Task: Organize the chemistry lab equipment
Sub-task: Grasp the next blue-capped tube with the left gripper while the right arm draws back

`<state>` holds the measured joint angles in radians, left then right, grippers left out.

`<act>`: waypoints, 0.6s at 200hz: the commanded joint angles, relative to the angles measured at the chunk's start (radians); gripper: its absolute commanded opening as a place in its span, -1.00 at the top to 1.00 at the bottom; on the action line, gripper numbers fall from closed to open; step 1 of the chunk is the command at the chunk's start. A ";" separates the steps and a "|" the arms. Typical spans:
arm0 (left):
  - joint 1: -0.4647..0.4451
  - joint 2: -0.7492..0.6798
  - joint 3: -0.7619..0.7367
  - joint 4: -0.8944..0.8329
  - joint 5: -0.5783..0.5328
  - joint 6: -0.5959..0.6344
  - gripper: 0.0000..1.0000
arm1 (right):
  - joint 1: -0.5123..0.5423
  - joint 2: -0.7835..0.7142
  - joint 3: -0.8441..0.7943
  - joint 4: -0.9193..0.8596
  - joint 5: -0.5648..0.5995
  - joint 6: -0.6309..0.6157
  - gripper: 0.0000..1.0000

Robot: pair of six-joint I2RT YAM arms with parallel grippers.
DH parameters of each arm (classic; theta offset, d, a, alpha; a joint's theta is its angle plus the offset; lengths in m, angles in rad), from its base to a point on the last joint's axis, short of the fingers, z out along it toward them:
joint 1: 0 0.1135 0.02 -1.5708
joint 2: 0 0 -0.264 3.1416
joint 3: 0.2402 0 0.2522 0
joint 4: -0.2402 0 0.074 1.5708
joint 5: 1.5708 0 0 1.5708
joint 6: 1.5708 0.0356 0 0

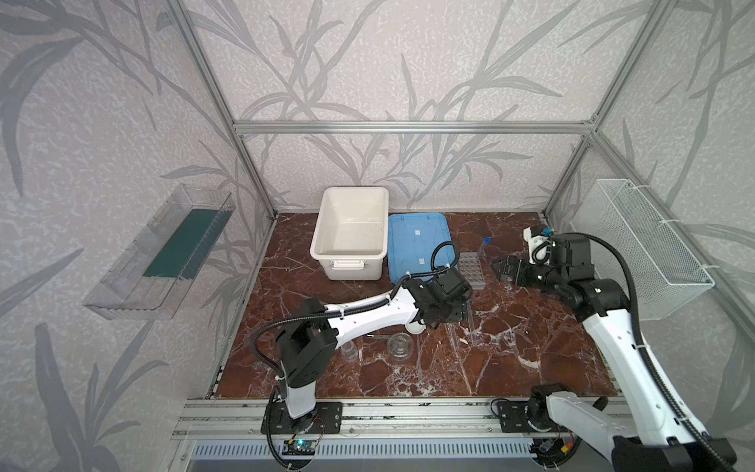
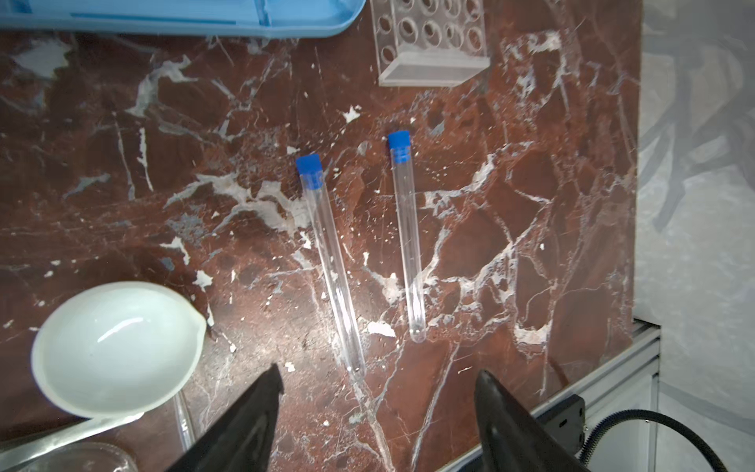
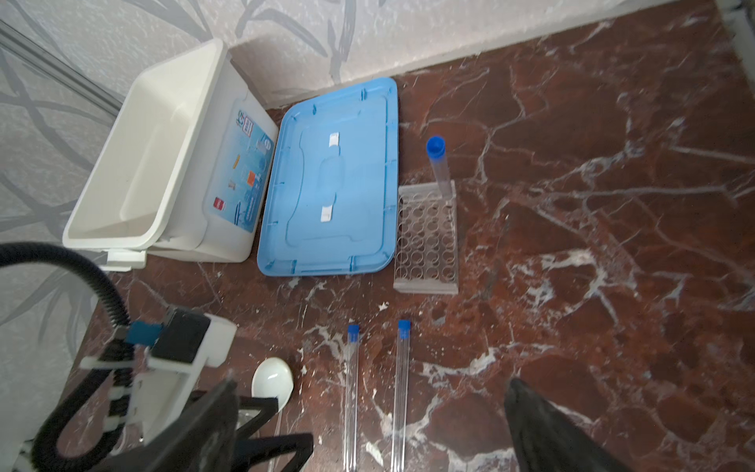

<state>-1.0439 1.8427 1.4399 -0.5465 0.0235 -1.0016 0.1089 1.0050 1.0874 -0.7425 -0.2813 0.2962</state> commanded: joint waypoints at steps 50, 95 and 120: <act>-0.055 0.153 0.078 -0.074 -0.066 -0.057 -0.18 | -0.083 -0.051 -0.120 -0.128 -0.074 0.007 -0.99; -0.059 0.229 0.135 -0.125 -0.056 -0.045 -0.01 | -0.092 -0.060 -0.136 -0.098 -0.085 0.004 -0.99; -0.065 0.254 0.157 -0.174 -0.064 -0.028 0.03 | -0.092 -0.076 -0.136 -0.089 -0.080 -0.004 -1.00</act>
<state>-1.1023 2.0747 1.5650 -0.6388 -0.0044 -1.0420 0.0196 0.9569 0.9562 -0.8421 -0.3492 0.3038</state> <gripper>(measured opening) 0.493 0.999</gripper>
